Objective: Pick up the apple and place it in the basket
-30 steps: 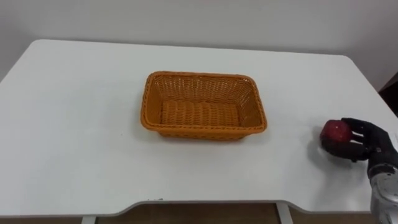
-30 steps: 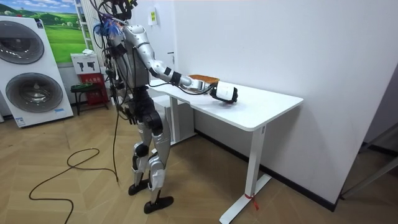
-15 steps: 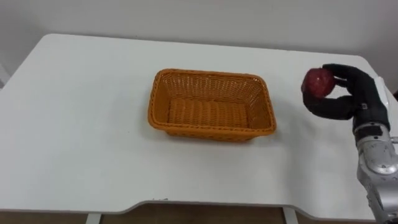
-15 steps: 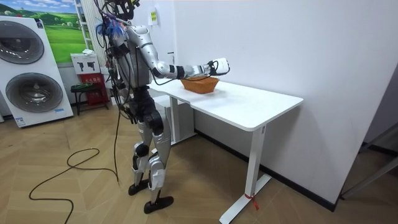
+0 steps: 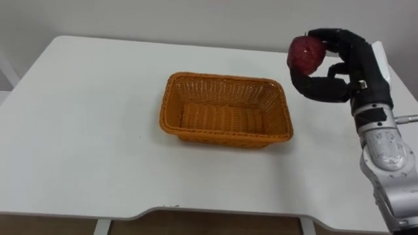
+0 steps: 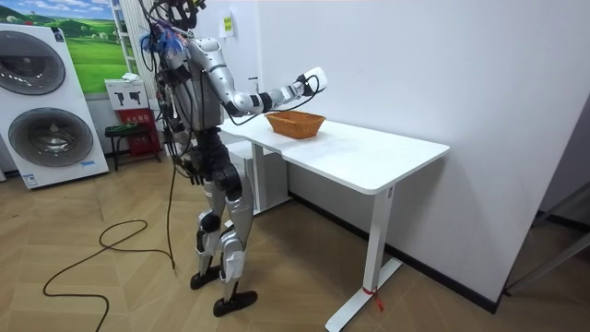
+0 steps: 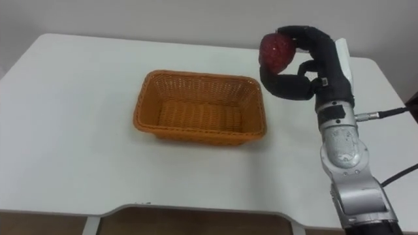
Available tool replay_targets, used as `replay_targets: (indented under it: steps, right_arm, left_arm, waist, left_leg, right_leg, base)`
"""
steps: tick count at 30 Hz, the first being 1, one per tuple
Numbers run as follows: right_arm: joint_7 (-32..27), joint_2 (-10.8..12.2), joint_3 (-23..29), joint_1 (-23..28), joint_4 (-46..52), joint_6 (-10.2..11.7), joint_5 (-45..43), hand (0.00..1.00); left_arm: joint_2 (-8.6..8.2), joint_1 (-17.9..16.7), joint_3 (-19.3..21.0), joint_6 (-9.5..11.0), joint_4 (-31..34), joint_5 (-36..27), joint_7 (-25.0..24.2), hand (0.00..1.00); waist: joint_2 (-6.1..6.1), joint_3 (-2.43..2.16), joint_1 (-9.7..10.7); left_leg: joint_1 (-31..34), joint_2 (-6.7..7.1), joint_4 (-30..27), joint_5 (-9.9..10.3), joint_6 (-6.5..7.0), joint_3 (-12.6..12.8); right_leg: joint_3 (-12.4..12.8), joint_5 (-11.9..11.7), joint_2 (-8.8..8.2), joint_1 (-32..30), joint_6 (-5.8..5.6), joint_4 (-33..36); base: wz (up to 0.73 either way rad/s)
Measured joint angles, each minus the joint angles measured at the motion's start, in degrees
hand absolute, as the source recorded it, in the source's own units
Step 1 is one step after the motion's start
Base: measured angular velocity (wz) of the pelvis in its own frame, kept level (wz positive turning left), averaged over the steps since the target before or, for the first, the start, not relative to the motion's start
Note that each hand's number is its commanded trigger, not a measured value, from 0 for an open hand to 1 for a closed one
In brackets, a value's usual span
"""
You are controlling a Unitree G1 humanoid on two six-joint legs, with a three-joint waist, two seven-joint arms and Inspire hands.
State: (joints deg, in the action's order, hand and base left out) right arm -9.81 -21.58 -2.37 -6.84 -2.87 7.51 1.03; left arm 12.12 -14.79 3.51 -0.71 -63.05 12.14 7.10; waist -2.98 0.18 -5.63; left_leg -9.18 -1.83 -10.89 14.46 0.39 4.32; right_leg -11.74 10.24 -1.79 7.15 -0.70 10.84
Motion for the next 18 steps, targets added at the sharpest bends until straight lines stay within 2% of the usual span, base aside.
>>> replay_targets:
  steps: [2,3,6,11,13,14,16,18]
  right_arm:
    - [0.1,0.1,-1.5,0.0,0.2,0.0,0.0,0.60]
    - [0.6,0.6,-2.0,0.0,0.2,0.0,0.0,0.01]
    - [1.9,1.6,-3.6,0.0,0.2,0.0,0.0,0.00]
    - [4.3,1.7,-4.2,-0.1,0.2,0.0,-0.9,0.00]
    - [4.9,1.7,-4.5,-0.4,0.3,0.0,-1.6,0.00]
    - [5.2,1.7,-4.8,-0.8,0.5,0.0,-1.6,0.00]
    - [5.7,1.7,-4.9,-0.9,1.5,0.0,-1.5,0.00]
    - [5.8,1.7,-5.4,-1.2,1.8,0.0,-1.5,0.00]
  left_arm:
    - [-0.08,0.0,-0.5,-0.1,0.0,0.0,0.0,0.00]
    - [-0.17,0.3,-0.5,-0.1,0.0,0.0,0.0,0.00]
    - [-0.18,0.8,-0.5,-0.1,0.0,0.0,-0.1,0.00]
    - [-0.31,1.3,-1.6,-0.1,-0.3,0.0,-0.1,0.00]
    - [-0.49,1.2,-1.6,-0.3,-0.9,0.0,-0.1,0.00]
    - [-0.57,1.1,-1.6,-0.4,-0.9,0.0,-0.1,0.00]
    - [-0.69,1.1,-1.7,-0.4,-0.9,0.0,-0.1,0.00]
    - [-0.74,1.3,-1.7,-0.4,-0.9,0.0,-0.1,0.00]
  waist:
    - [0.03,0.03,-0.3]
    - [0.08,0.07,-0.7]
    - [0.32,0.24,-1.4]
    - [0.81,0.55,-2.6]
    - [0.98,0.52,-2.6]
    - [0.79,0.37,-2.5]
    - [1.04,0.48,-2.5]
    - [1.16,0.40,-2.5]
  left_leg:
    - [-0.3,0.00,0.0,0.0,0.00,0.1]
    - [-0.3,0.01,0.0,0.0,0.00,0.1]
    - [-0.3,0.03,0.0,0.0,0.00,0.0]
    - [0.1,0.10,0.0,0.0,0.00,-0.5]
    - [0.4,0.09,0.0,0.0,0.00,-0.7]
    - [0.6,0.09,0.0,0.0,0.00,-1.0]
    - [0.7,0.09,0.0,0.0,0.00,-1.3]
    - [0.8,0.10,-0.1,0.0,0.00,-1.4]
  right_leg:
    - [0.1,0.0,0.01,0.2,0.00,0.0]
    - [0.1,0.0,0.01,0.2,0.00,-0.1]
    - [0.0,0.0,-0.02,0.3,-0.01,0.0]
    - [-0.1,0.0,-0.07,0.1,-0.03,0.0]
    - [-0.6,0.0,-0.08,-0.1,-0.03,0.0]
    - [-0.8,0.0,-0.09,-0.2,-0.02,-0.1]
    - [-1.0,0.0,-0.09,-0.2,-0.02,-0.1]
    - [-1.2,0.0,-0.11,-0.2,-0.03,-0.2]
  base:
    - [-0.02]
    - [0.00]
    - [0.00]
    - [0.04]
    - [0.07]
    - [0.09]
    - [0.07]
    - [0.04]
